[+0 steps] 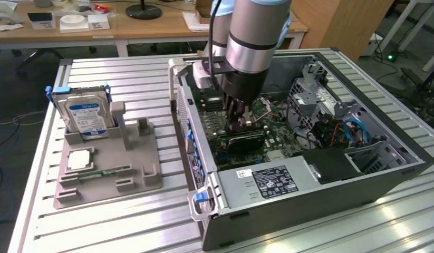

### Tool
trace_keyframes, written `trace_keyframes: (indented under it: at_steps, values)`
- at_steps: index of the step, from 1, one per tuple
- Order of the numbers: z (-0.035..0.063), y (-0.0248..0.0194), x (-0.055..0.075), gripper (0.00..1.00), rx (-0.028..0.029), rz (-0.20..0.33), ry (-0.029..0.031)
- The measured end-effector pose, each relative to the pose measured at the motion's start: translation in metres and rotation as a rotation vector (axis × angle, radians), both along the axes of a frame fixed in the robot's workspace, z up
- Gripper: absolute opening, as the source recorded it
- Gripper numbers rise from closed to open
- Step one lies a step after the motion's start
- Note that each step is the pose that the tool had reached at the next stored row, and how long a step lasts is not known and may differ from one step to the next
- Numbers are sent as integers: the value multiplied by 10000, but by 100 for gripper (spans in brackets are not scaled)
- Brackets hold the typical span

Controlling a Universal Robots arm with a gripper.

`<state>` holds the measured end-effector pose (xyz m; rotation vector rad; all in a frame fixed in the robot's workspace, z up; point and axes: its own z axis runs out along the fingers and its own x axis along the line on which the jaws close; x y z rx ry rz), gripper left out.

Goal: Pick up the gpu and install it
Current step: 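Press down on the gpu until it lock into place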

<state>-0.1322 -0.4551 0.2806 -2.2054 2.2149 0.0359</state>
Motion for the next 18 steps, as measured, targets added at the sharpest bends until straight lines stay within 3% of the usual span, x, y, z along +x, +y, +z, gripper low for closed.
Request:
trace_keyframes:
  at_steps: [7, 18]
  values:
    - [-28, -23, 16, 11, -3, 35, -4]
    - [-181, -24, 24, 11, -17, 75, 2]
